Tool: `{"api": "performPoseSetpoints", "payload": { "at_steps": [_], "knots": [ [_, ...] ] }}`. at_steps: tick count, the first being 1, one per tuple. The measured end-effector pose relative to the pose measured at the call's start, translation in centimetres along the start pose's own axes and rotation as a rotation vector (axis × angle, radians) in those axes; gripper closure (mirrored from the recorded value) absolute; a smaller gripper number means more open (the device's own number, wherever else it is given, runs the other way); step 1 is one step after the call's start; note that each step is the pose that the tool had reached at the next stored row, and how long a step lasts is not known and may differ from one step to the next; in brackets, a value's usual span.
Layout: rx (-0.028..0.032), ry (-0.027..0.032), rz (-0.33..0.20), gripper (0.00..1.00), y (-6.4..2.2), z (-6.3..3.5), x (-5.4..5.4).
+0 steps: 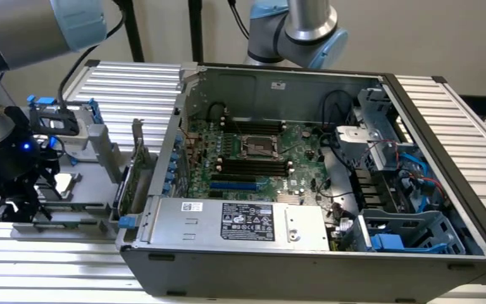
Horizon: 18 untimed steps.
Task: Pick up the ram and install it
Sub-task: 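Pick up the ram and move it above insertion slot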
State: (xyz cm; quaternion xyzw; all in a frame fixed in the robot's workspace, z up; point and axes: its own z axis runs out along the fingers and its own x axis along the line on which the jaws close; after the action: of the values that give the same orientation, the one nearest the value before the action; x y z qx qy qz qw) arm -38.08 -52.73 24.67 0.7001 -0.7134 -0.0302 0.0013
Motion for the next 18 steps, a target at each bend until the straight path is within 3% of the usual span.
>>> {"api": "performPoseSetpoints", "payload": {
  "at_steps": [18],
  "knots": [
    [-0.0008,0.0009,-0.020,0.58,-0.39,3.26,0.1]
  ]
}}
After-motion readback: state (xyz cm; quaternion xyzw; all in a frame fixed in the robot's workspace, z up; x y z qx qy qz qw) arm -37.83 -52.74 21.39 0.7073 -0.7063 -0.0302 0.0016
